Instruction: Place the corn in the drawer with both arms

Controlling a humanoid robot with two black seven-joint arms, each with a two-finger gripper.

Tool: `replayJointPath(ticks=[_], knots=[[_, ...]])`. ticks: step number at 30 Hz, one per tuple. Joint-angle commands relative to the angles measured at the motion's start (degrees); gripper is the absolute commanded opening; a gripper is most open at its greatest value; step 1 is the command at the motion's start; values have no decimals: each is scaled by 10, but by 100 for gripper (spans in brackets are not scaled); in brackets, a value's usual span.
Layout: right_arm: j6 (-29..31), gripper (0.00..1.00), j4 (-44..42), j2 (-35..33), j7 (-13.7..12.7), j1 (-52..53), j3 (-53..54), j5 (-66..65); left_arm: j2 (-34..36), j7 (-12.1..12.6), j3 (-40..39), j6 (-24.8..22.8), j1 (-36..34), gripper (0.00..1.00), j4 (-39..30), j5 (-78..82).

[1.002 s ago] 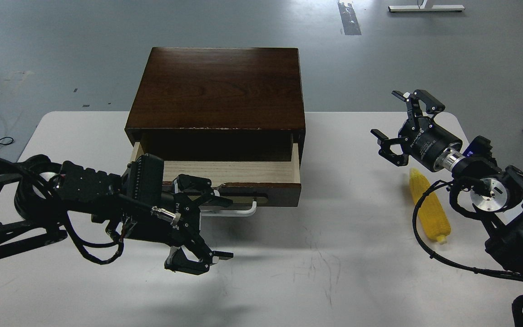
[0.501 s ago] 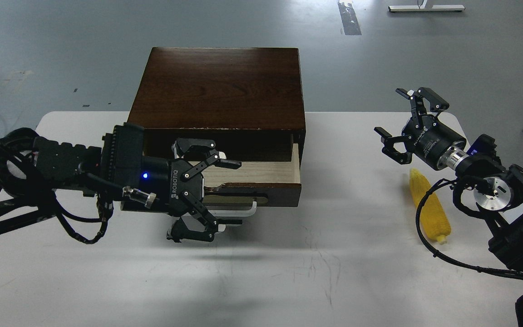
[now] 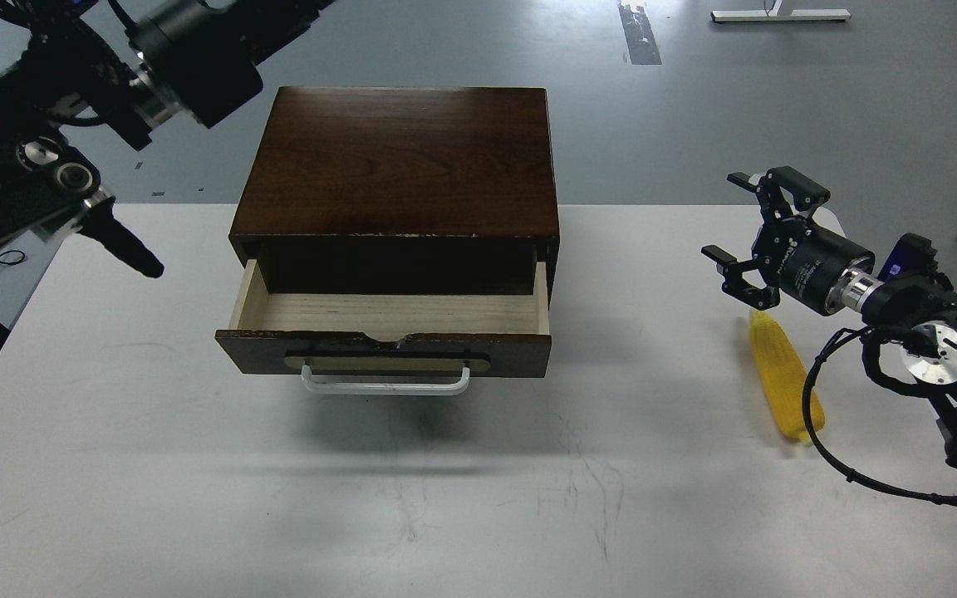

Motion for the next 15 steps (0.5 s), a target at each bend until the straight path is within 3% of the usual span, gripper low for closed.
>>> replayJointPath(ticks=[1, 3, 5, 9, 15], knots=[[0, 100, 29, -45, 7, 9, -23, -76, -36, 85, -1, -54, 0, 98, 148, -94], [0, 100, 52, -74, 17, 12, -29, -158, -50, 132, -1, -117, 3, 98, 237, -164], [0, 100, 62, -89, 22, 12, -32, -202, -53, 150, 0, -141, 6, 98, 267, -193], [-5, 100, 100, -129, 42, 10, -44, -392, -51, 217, 0, -158, 31, 98, 312, -234], [-22, 100, 156, -176, 52, 12, -118, -526, -45, 224, -10, -159, 64, 98, 315, -248]])
